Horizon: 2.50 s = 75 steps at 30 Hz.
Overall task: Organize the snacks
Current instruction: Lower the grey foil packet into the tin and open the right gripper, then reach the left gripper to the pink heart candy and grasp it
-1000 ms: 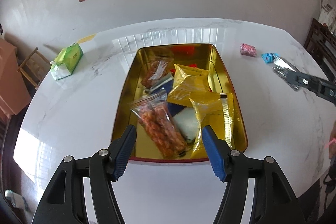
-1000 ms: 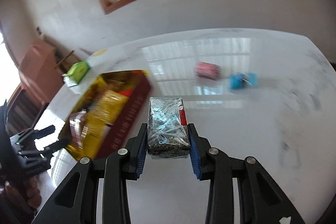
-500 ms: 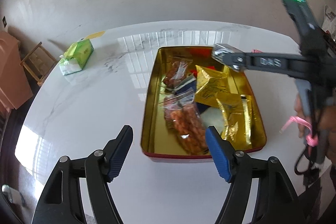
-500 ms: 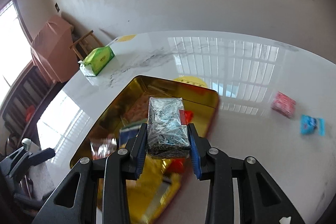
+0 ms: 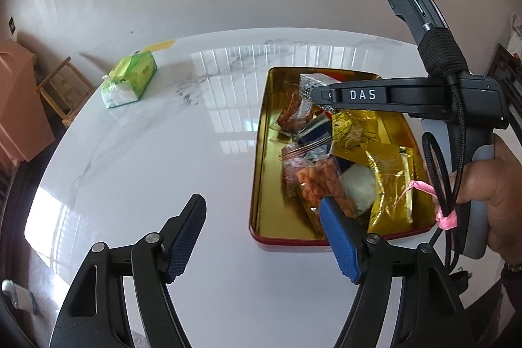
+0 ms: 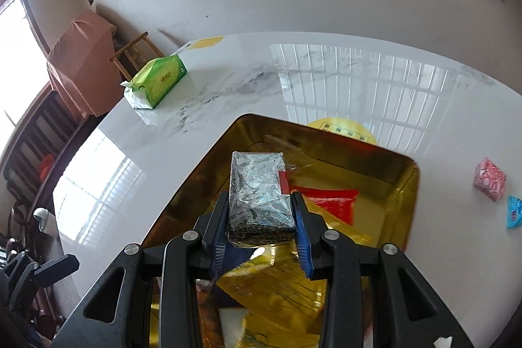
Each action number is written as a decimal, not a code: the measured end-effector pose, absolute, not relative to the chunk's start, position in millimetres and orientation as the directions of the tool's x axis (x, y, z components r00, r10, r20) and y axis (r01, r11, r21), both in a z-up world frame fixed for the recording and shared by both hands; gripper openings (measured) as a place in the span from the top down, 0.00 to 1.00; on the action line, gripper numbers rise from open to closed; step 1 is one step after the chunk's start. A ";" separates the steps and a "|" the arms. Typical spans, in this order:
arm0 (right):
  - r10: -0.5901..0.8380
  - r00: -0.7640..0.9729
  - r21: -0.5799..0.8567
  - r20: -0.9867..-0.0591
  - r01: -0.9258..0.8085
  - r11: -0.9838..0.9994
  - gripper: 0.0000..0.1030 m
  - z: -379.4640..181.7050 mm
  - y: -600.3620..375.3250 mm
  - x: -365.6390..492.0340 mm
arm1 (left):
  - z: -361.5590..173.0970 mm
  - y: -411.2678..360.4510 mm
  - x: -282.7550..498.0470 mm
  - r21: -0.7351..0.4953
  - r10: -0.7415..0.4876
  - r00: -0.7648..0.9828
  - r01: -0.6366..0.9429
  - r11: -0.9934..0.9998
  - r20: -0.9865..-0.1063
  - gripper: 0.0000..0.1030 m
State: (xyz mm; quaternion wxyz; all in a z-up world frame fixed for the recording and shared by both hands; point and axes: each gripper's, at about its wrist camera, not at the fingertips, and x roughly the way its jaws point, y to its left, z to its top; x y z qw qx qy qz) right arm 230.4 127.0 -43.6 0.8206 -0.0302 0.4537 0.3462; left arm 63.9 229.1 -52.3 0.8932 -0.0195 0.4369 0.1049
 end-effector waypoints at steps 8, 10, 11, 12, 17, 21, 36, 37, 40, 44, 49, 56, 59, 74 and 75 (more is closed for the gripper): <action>0.526 0.359 0.219 -0.771 -0.626 0.749 0.64 -41.5 137.5 222.8 | -54.1 235.7 63.3 0.053 0.172 0.592 -0.214 0.975 -0.787 0.28; 0.538 0.356 0.228 -0.764 -0.631 0.742 0.61 -39.1 136.7 220.3 | -54.9 237.7 63.9 0.056 0.176 0.591 -0.216 0.975 -0.787 0.27; 0.551 0.354 0.240 -0.755 -0.633 0.736 0.60 -37.8 135.9 218.9 | -55.2 238.2 63.9 0.057 0.177 0.590 -0.217 0.975 -0.788 0.27; 0.565 0.352 0.252 -0.746 -0.636 0.730 0.60 -36.1 135.2 217.1 | -55.3 238.6 63.7 0.057 0.178 0.590 -0.218 0.974 -0.787 0.26; 0.656 0.358 0.334 -0.665 -0.643 0.689 0.48 -21.3 115.4 206.6 | -55.8 237.0 62.6 0.064 0.187 0.585 -0.225 0.972 -0.789 0.26; 0.665 0.401 0.325 -0.630 -0.642 0.694 0.47 -11.5 94.4 197.1 | -55.1 231.8 61.2 0.079 0.198 0.582 -0.223 0.972 -0.789 0.26; 0.223 0.668 0.030 -0.710 -0.288 0.957 0.39 -50.0 -146.0 193.4 | -38.0 176.8 66.4 0.164 0.207 0.609 -0.126 0.978 -0.766 0.26; 0.194 0.669 0.016 -0.718 -0.263 0.965 0.38 -53.1 -158.9 194.9 | -36.7 171.5 67.9 0.172 0.205 0.611 -0.114 0.979 -0.764 0.25; 0.105 0.667 -0.018 -0.737 -0.174 0.985 0.37 -63.5 -203.3 199.4 | -34.2 152.8 73.6 0.200 0.205 0.616 -0.078 0.977 -0.761 0.25; 0.044 0.648 -0.014 -0.760 -0.084 0.996 0.35 -75.2 -249.5 205.0 | -32.3 128.1 85.3 0.222 0.185 0.620 -0.019 0.975 -0.762 0.24; 0.026 0.620 0.019 -0.784 -0.017 1.000 0.31 -90.3 -284.9 209.9 | -26.4 103.3 112.8 0.197 0.103 0.616 0.086 0.977 -0.781 0.24; 0.080 0.624 0.104 -0.778 0.002 0.995 0.26 -90.4 -308.2 209.8 | -9.3 59.4 186.9 0.103 -0.135 0.580 0.359 0.928 -0.804 0.24; 0.097 0.621 0.128 -0.777 0.005 0.992 0.22 -92.5 -310.8 210.9 | -9.1 29.2 216.8 0.196 -0.187 0.595 0.518 0.833 -0.781 0.24; 0.166 0.636 0.199 -0.754 -0.019 0.980 0.15 -91.1 -313.5 209.2 | -78.5 -37.5 346.6 0.328 -0.145 0.406 0.864 0.381 -0.902 0.27; 0.164 0.637 0.199 -0.753 -0.018 0.980 0.13 -91.0 -313.6 209.2 | -82.9 -37.5 350.4 0.336 -0.138 0.408 0.867 0.368 -0.902 0.29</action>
